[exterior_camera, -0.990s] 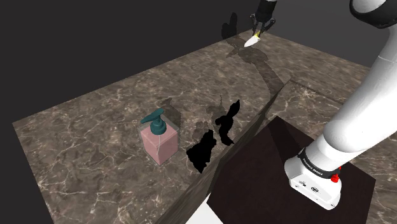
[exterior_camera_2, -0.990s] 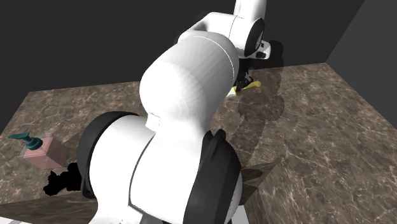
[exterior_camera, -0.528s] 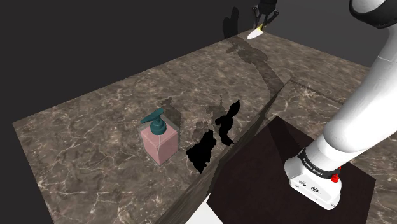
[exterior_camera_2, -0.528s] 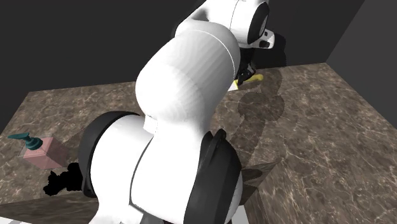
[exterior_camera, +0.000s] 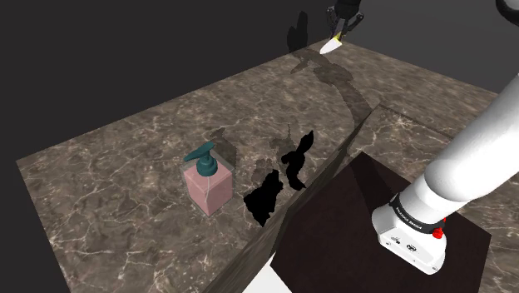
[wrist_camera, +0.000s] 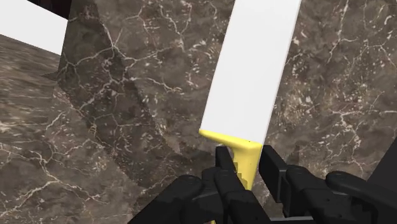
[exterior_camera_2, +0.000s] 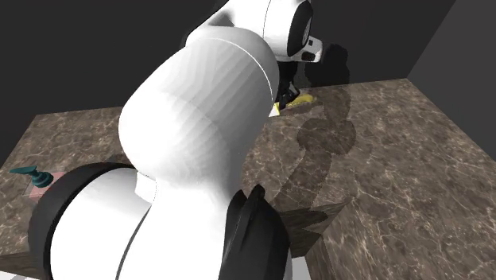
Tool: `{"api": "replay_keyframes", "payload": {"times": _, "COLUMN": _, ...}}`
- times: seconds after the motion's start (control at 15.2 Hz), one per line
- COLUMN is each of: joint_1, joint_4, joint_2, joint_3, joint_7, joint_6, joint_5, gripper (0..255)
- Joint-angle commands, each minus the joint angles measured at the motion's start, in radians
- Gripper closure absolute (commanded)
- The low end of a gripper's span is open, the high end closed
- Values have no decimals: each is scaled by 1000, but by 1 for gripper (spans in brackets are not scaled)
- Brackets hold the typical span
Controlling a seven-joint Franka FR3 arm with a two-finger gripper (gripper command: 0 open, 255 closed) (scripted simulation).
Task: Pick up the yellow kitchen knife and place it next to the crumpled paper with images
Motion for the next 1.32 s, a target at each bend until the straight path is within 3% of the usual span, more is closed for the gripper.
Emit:
{"api": "replay_keyframes", "payload": {"times": 0.0, "joint_1": 22, "joint_4": -77, "joint_2": -61, "joint_3": 18, "joint_7": 43, "joint_6": 15, "joint_5": -13, "gripper": 255}}
{"api": "replay_keyframes", "payload": {"times": 0.59, "joint_1": 105, "joint_4": -318, "joint_2": -278, "joint_3": 122, "joint_7": 234, "joint_6": 34, "joint_5": -33, "gripper": 255}}
{"api": "replay_keyframes", "payload": {"times": 1.25, "joint_1": 194, "joint_4": -469, "joint_2": -439, "joint_3": 267, "joint_7": 453, "joint_6": 16, "joint_5": 4, "gripper": 255}}
